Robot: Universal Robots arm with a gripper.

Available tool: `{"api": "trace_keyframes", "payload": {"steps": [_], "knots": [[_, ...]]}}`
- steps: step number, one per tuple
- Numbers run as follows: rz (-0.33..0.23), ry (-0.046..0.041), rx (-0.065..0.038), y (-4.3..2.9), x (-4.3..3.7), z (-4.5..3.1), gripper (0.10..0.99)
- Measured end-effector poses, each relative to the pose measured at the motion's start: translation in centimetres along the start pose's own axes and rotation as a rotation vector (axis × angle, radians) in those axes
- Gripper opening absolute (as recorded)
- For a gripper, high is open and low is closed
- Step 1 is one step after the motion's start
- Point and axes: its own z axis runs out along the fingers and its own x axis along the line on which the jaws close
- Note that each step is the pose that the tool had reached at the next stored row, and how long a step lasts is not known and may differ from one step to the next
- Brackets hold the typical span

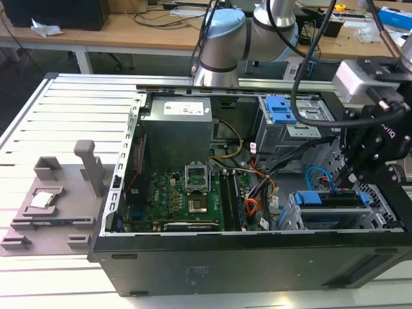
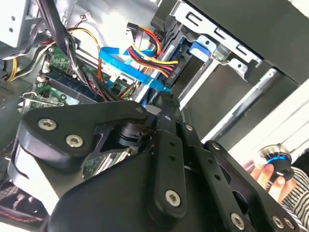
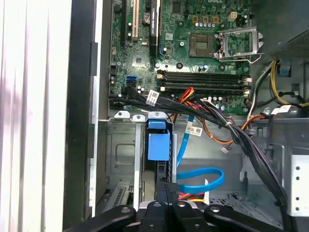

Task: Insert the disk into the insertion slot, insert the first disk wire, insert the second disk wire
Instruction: 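Insert the second disk wire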

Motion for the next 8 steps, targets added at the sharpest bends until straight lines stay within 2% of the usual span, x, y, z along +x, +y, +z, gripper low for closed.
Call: {"api": "trace_keyframes", "payload": {"steps": [2,4,8], "knots": [[0.0,0.0002,0.001,0.05,-0.01,-0.8,0.106],[0.0,0.0002,0.002,0.07,-0.01,-1.19,0.106],[0.0,0.0001,0.002,0.07,-0.02,-1.24,0.106]]}}
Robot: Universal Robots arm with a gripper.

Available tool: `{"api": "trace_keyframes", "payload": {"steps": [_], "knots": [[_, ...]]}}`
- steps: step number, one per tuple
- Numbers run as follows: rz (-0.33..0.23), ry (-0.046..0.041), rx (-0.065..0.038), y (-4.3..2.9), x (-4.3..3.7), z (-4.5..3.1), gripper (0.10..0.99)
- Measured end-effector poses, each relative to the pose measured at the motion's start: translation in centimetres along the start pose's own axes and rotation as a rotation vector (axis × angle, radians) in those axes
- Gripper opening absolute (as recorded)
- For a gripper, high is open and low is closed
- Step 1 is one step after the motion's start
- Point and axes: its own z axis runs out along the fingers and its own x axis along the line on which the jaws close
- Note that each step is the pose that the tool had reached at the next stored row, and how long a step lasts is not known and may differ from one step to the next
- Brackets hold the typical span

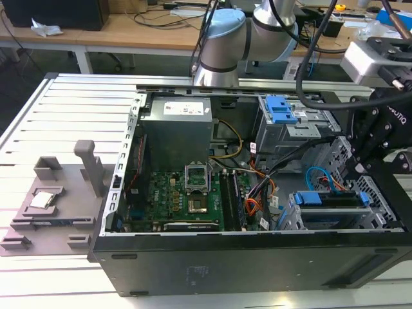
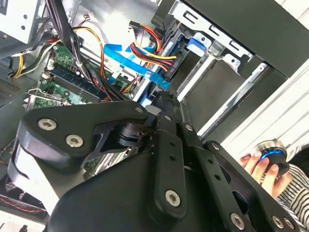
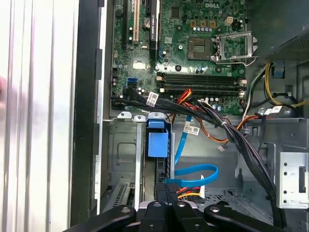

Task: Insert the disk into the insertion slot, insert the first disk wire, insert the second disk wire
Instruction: 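Insert the second disk wire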

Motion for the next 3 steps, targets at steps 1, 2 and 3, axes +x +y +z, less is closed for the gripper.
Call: {"api": "trace_keyframes", "payload": {"steps": [1,2,3], "knots": [[0.0,0.0001,0.0,0.0,0.0,-0.02,0.106],[0.0,0.0,0.0,0.0,0.0,-0.02,0.106],[0.0,0.0,0.0,0.0,0.0,-0.02,0.106]]}}
